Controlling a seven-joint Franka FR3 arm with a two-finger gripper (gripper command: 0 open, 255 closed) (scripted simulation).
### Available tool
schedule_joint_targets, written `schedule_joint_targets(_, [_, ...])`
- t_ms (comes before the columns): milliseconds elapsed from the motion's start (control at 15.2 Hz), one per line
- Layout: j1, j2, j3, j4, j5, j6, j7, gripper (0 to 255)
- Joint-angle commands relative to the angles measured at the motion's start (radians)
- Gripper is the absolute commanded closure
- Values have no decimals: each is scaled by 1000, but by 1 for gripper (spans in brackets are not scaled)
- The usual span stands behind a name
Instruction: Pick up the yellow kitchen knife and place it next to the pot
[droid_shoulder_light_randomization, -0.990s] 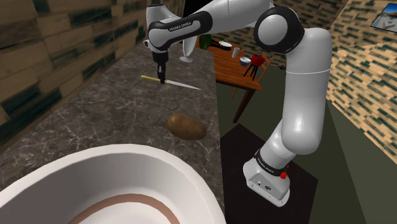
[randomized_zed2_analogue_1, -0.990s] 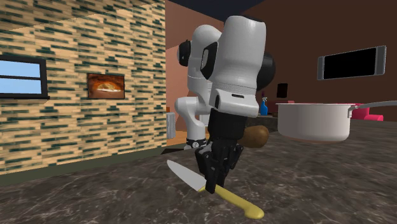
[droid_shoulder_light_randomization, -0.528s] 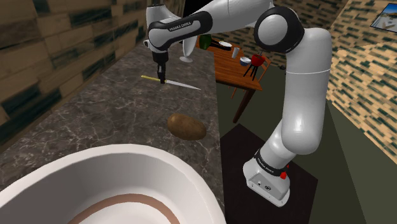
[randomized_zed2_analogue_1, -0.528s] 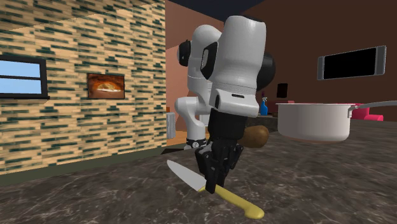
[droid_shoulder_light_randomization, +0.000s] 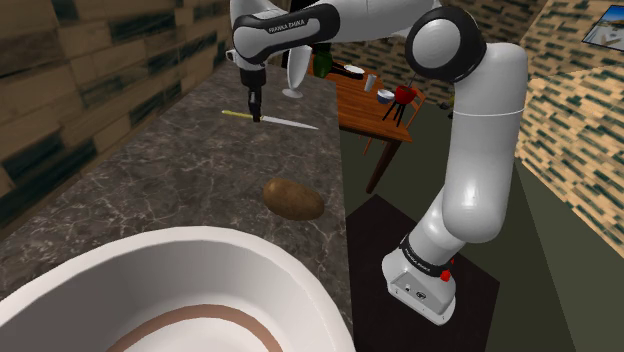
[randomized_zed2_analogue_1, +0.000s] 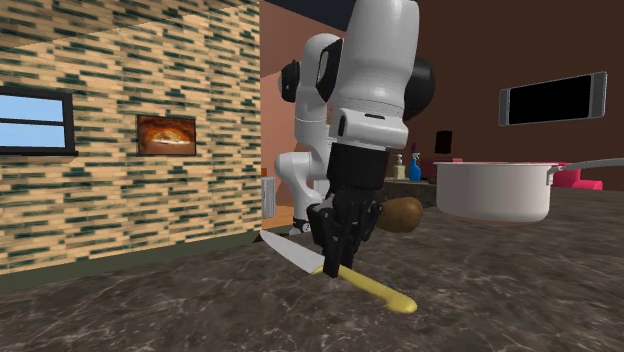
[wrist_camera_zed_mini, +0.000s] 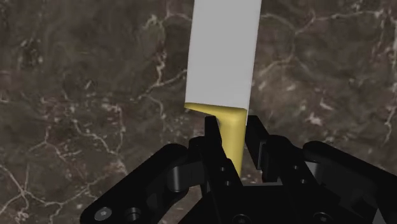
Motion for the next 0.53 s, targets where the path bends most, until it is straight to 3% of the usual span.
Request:
schedule_joint_targets(0, [0,-9,0,14,1,-23,-4,255])
schedule_joint_targets(462, [1,-31,1,75,6,-105,-16,255])
